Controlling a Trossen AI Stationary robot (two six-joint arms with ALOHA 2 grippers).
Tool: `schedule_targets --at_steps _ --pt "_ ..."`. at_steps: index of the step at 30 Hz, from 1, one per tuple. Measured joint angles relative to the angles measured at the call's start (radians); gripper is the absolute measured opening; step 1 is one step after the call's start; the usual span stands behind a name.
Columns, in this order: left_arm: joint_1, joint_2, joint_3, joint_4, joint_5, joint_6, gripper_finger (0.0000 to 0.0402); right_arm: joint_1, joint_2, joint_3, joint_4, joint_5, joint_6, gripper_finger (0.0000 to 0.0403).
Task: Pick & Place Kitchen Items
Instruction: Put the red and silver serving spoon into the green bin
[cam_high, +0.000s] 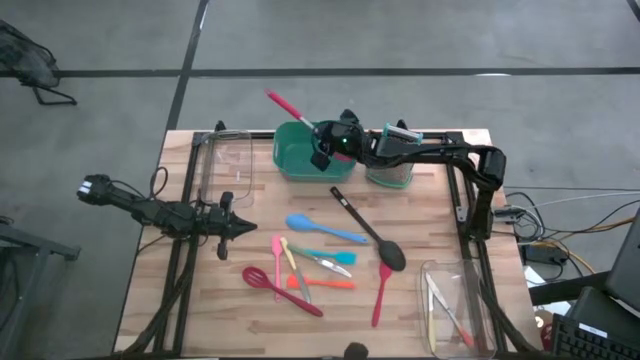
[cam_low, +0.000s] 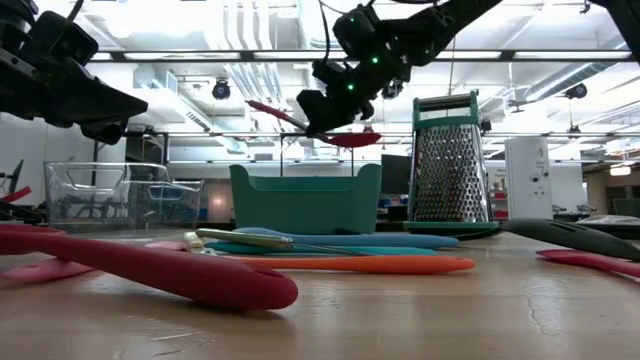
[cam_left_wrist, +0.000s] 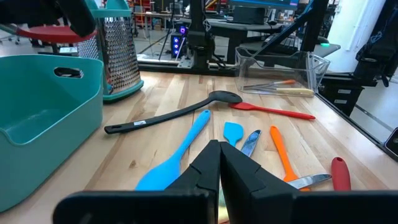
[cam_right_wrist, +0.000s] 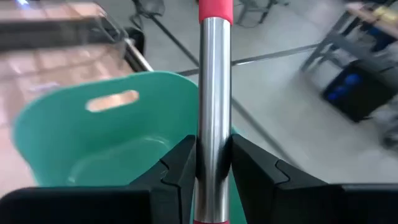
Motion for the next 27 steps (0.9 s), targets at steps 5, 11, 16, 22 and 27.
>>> schedule_targets --at_steps 5,11,16,22,27 --pt "0.0 0.0 0.0 0.0 0.0 0.0 0.0012 -0.025 0.0 -0.004 0.004 -0.023 0.045 0.0075" --pt "0.0 0.0 0.0 0.0 0.0 0.0 0.0012 -0.026 0.001 -0.04 0.056 -0.044 0.053 0.0087" --pt "0.0 0.0 0.0 0.0 0.0 0.0 0.0012 -0.032 0.002 -0.061 0.093 -0.041 0.065 0.0092" --pt "0.0 0.0 0.0 0.0 0.0 0.0 0.0012 -0.031 0.002 -0.08 0.092 -0.043 0.087 0.0077" --pt "0.0 0.0 0.0 0.0 0.0 0.0 0.0012 -0.031 0.002 -0.089 0.095 -0.048 0.098 0.0093"
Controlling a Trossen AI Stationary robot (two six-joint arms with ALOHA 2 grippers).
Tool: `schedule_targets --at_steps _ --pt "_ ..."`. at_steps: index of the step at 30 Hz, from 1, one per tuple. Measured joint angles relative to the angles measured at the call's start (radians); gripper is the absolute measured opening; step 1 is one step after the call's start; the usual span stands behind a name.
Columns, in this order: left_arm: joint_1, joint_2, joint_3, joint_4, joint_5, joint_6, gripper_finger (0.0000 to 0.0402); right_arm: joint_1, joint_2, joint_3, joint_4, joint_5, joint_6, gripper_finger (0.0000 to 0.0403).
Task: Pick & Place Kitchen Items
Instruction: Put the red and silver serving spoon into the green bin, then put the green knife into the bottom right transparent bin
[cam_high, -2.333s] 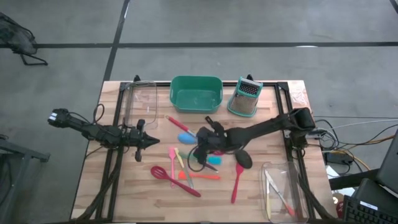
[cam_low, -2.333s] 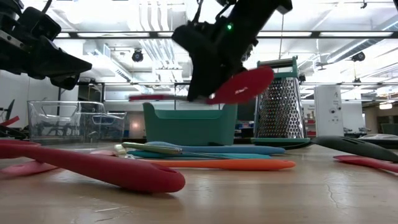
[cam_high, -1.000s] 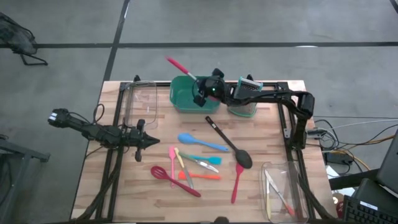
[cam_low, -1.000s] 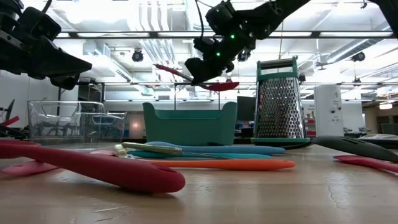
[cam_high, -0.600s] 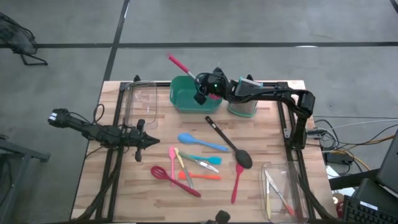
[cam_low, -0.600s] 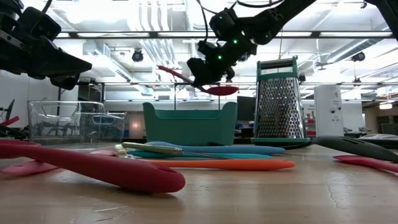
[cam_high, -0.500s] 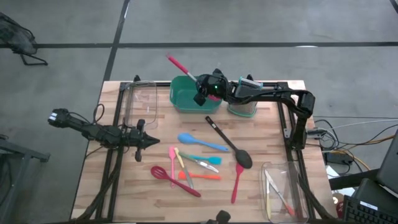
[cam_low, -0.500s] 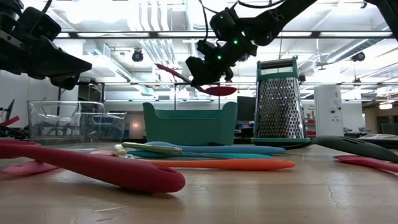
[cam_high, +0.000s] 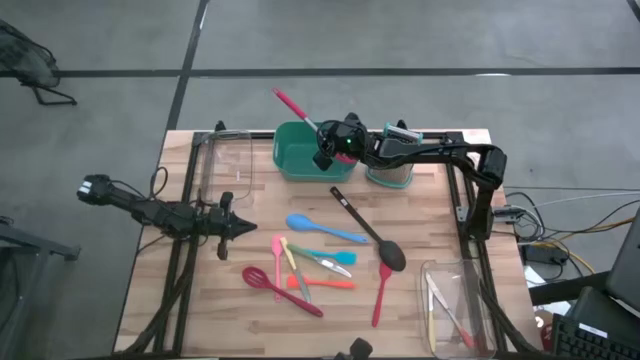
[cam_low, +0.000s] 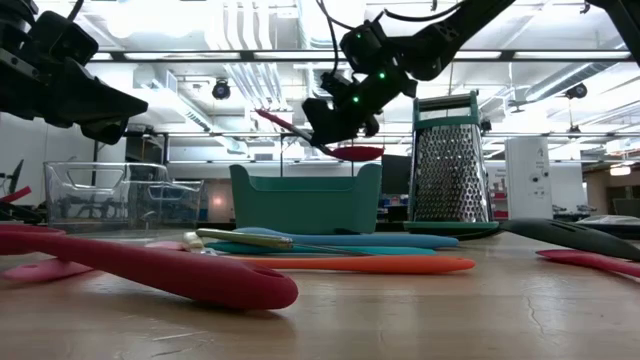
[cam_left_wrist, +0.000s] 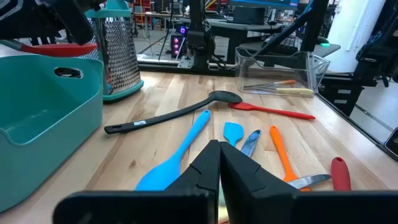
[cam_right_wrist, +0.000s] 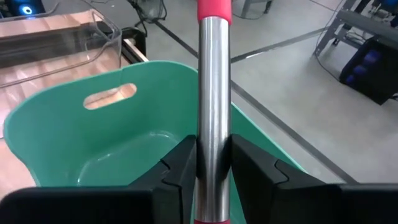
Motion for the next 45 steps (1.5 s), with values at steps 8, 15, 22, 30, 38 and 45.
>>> schedule_targets --at_steps 8,15,22,30,38,45 --pt "0.0 0.0 0.0 0.0 0.0 0.0 0.0012 -0.006 0.0 -0.012 0.037 0.0 0.011 0.0109" --pt "0.0 0.0 0.0 0.0 0.0 0.0 0.0012 -0.006 0.0 -0.019 0.041 0.0 0.011 0.0078" --pt "0.0 0.0 0.0 0.0 0.0 0.0 0.0012 0.022 0.0 -0.01 0.04 -0.075 0.061 0.0055" --pt "0.0 0.0 0.0 0.0 0.0 0.0 0.0012 0.106 -0.005 0.008 0.008 -0.105 0.066 0.0063" --pt "0.0 0.0 0.0 0.0 0.0 0.0 0.0012 0.216 -0.011 0.008 0.009 -0.105 0.072 0.0092" --pt "0.0 0.0 0.0 0.0 0.0 0.0 0.0012 0.3 -0.011 0.008 0.01 -0.1 0.085 0.0107"
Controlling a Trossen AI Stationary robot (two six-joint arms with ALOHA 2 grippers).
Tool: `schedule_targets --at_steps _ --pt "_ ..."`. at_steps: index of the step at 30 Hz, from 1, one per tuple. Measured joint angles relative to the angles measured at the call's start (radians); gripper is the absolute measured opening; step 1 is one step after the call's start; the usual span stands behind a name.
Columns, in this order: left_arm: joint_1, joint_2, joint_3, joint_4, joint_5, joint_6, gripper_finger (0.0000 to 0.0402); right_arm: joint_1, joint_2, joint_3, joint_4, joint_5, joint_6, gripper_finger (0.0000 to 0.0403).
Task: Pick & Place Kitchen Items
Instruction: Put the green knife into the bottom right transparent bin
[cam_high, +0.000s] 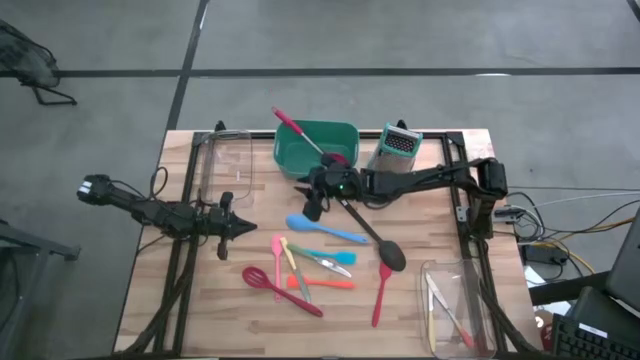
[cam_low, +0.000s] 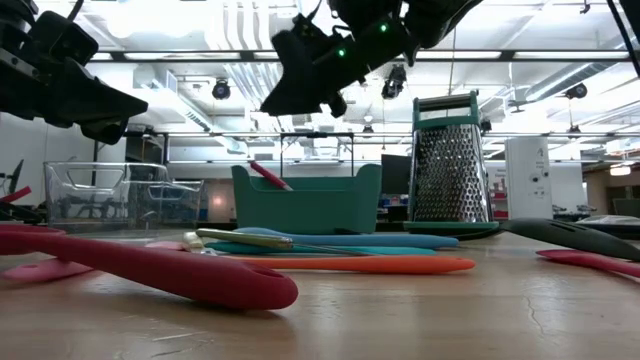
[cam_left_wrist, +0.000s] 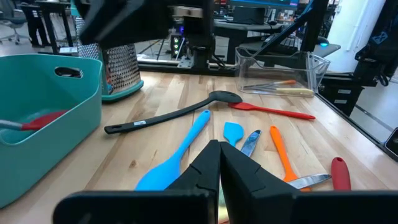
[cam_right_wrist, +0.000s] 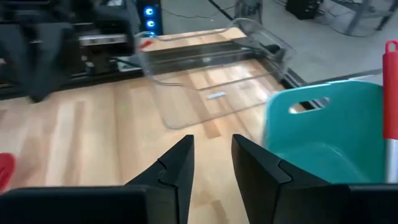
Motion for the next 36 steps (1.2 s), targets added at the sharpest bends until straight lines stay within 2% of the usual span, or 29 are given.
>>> schedule_targets --at_steps 5,21,36 --pt "0.0 0.0 0.0 0.0 0.0 0.0 0.0012 0.016 0.0 0.0 0.001 0.004 0.0 0.0107" --pt "0.0 0.0 0.0 0.0 0.0 0.0 0.0012 0.039 0.002 0.0 0.005 0.001 0.064 0.0058" --pt "0.0 0.0 0.0 0.0 0.0 0.0 0.0012 0.124 0.003 0.0 0.005 -0.001 0.115 0.0107"
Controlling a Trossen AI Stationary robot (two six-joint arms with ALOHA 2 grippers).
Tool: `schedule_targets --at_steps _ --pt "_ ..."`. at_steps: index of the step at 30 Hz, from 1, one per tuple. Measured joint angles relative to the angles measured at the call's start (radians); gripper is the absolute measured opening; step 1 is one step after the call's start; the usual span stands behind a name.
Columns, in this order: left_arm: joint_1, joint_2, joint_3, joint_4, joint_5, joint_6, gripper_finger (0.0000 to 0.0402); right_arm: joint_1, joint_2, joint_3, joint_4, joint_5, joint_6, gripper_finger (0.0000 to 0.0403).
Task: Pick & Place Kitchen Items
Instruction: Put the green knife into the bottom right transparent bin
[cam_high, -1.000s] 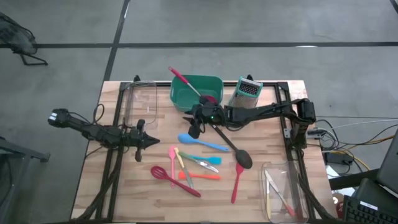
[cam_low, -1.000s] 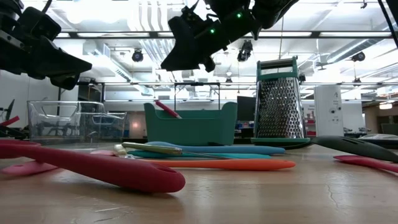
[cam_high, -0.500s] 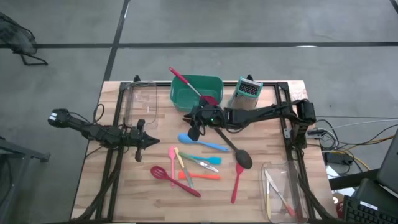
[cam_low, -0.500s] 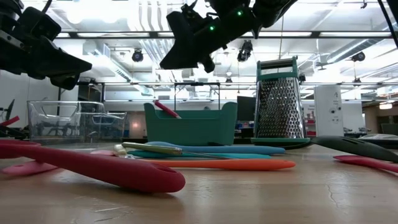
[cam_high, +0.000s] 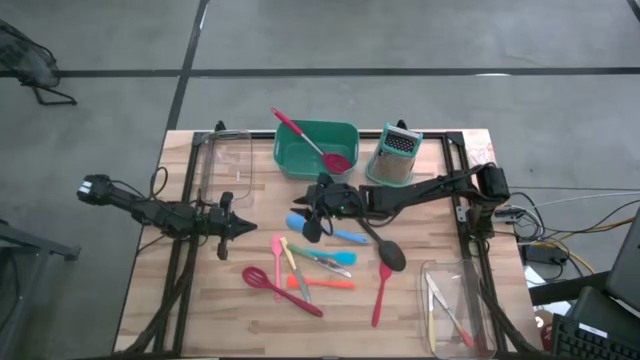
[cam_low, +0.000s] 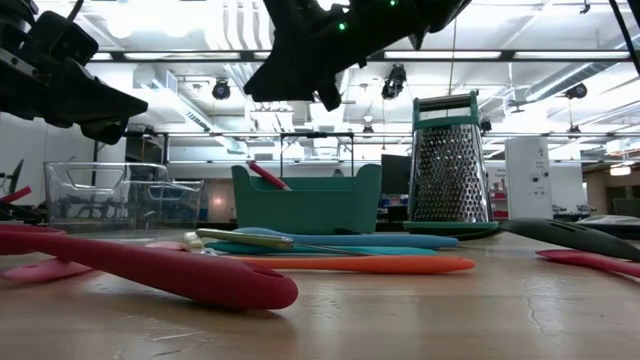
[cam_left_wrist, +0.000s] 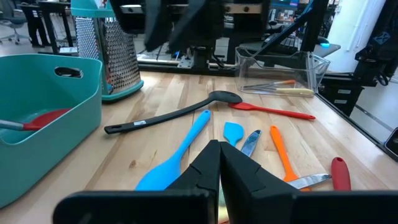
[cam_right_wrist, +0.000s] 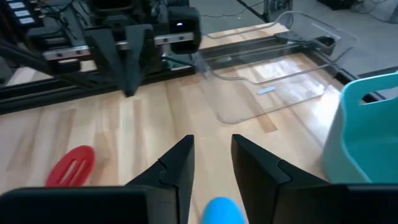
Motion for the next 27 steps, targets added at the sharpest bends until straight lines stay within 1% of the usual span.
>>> schedule_targets --at_steps 10,14,19,22,27 --pt "0.0 0.0 0.0 0.0 0.0 0.0 0.0012 0.059 0.001 0.0 -0.007 0.001 0.024 0.014" --pt "0.0 0.0 0.0 0.0 0.0 0.0 0.0012 0.088 0.001 0.0 -0.016 0.002 0.069 0.0159" --pt "0.0 0.0 0.0 0.0 0.0 0.0 0.0012 0.131 0.001 0.0 -0.062 0.003 0.122 0.0185" --pt "0.0 0.0 0.0 0.0 0.0 0.0 0.0012 0.162 0.002 0.001 -0.089 0.004 0.124 0.0196" --pt "0.0 0.0 0.0 0.0 0.0 0.0 0.0012 0.203 0.005 0.001 -0.16 0.042 0.13 0.02"
